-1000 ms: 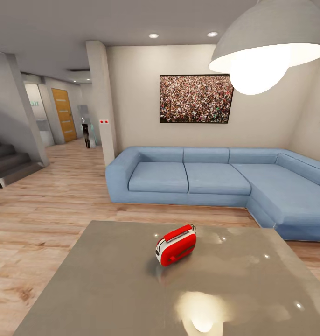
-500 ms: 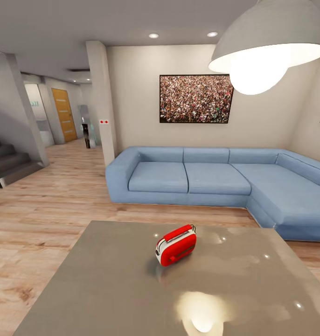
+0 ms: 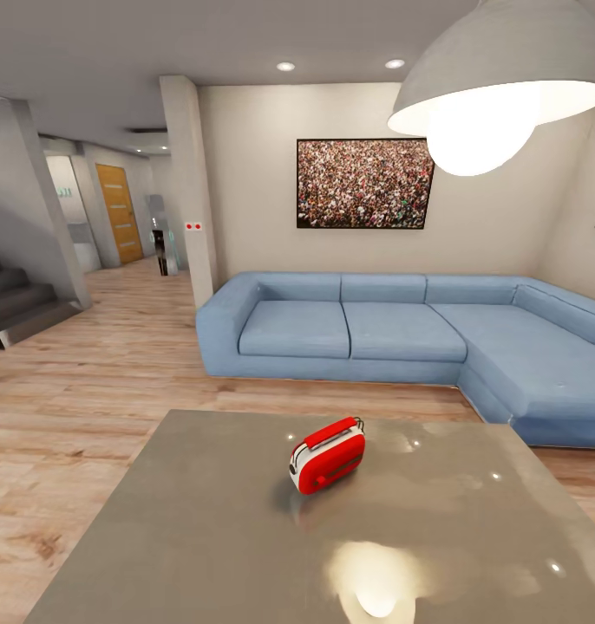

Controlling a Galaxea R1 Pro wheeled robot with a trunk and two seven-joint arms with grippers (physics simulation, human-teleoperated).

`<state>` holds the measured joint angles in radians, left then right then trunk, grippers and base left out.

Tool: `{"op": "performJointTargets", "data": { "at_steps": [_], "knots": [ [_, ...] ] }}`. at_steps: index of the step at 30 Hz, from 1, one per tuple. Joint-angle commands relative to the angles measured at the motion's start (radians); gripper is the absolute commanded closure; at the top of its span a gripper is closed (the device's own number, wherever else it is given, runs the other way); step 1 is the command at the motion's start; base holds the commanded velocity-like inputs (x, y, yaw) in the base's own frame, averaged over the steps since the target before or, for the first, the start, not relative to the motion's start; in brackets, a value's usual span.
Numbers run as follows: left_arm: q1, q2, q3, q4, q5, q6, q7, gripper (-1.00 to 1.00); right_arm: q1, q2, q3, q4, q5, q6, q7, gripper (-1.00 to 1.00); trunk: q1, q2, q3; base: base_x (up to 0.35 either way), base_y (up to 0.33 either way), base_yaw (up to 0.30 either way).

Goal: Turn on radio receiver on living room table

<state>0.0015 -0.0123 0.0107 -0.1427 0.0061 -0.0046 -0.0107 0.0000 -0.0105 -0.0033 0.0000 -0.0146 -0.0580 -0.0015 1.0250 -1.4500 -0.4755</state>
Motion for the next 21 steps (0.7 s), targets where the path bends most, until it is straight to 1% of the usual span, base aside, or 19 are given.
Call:
{"op": "performJointTargets", "data": {
  "at_steps": [1,12,15,21],
  "knots": [
    [0.0,0.0,0.0,0.0,0.0,0.0,0.0,-1.0,0.0,0.0,0.0,0.0,0.0,0.0,0.0,-1.0,0.0,0.0,0.0,0.0,0.0,0.0],
    [0.0,0.0,-0.001,0.0,-0.001,0.0,0.0,-1.0,0.0,0.001,0.001,0.0,0.002,0.0,-0.001,-1.0,0.0,0.0,0.0,0.0,0.0,0.0],
    [0.0,-0.003,-0.002,0.0,0.001,0.0,0.0,-1.0,0.0,0.001,0.006,0.0,0.005,0.0,-0.002,-1.0,0.0,0.0,0.0,0.0,0.0,0.0],
    [0.0,-0.001,0.0,0.0,0.004,0.0,0.0,-1.0,0.0,0.001,0.008,0.0,0.005,0.0,-0.002,-1.0,0.0,0.0,0.0,0.0,0.0,0.0]
  ]
}}
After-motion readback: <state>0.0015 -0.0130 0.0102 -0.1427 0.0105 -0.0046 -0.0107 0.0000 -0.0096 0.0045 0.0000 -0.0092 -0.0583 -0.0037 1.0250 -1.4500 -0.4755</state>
